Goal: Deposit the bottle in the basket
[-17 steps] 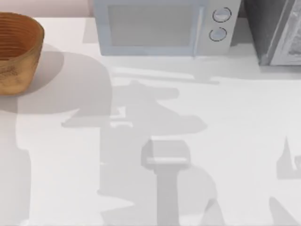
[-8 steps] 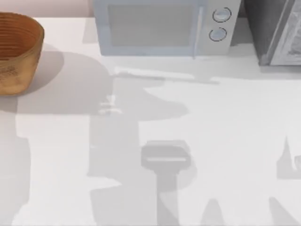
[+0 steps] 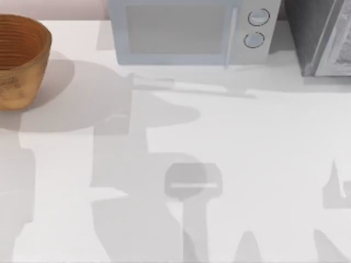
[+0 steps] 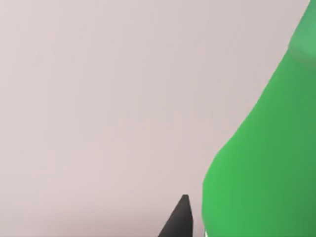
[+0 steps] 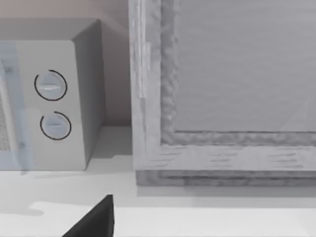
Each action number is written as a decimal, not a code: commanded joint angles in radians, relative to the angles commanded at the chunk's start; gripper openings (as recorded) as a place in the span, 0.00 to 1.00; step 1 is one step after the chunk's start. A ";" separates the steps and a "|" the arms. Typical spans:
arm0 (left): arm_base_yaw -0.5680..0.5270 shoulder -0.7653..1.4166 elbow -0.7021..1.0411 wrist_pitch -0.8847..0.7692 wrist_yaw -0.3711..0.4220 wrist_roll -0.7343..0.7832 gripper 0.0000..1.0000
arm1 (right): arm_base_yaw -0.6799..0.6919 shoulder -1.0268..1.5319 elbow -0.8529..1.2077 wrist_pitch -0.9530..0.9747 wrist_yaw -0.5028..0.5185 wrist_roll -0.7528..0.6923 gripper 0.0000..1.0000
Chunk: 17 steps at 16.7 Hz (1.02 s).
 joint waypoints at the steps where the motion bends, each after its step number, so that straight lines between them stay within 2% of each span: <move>1: 0.000 0.000 0.000 0.000 0.000 0.000 0.08 | 0.000 0.000 0.000 0.000 0.000 0.000 1.00; 13: 0.000 0.000 0.000 0.000 0.000 0.000 0.98 | 0.000 0.000 0.000 0.000 0.000 0.000 1.00; 17: 0.000 0.000 0.000 0.000 0.000 0.000 1.00 | 0.000 0.000 0.000 0.000 0.000 0.000 1.00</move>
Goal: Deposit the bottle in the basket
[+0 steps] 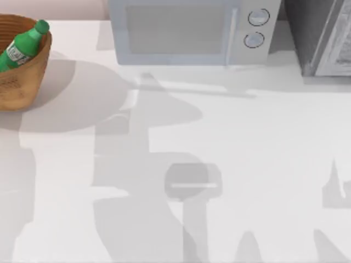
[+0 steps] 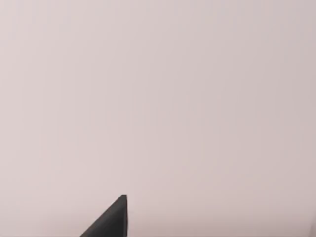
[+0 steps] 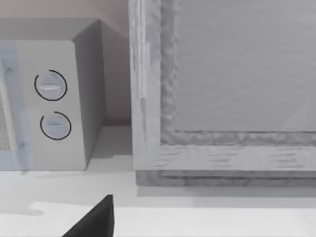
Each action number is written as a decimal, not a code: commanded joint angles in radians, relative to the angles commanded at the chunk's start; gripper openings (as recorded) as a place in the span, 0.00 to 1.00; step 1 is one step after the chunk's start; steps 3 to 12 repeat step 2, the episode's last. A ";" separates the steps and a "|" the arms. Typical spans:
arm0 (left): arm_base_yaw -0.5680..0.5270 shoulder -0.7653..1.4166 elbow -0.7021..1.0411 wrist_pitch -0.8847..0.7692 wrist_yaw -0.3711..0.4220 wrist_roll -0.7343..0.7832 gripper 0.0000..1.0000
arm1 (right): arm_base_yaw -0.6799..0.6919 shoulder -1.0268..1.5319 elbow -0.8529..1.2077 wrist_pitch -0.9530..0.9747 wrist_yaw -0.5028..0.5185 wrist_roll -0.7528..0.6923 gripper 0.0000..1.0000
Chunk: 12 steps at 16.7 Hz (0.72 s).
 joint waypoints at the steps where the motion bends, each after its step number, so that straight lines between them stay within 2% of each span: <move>1: 0.000 0.000 0.000 0.000 0.000 0.000 1.00 | 0.000 0.000 0.000 0.000 0.000 0.000 1.00; 12: 0.000 0.000 0.000 0.000 0.000 0.000 1.00 | 0.000 0.000 0.000 0.000 0.000 0.000 1.00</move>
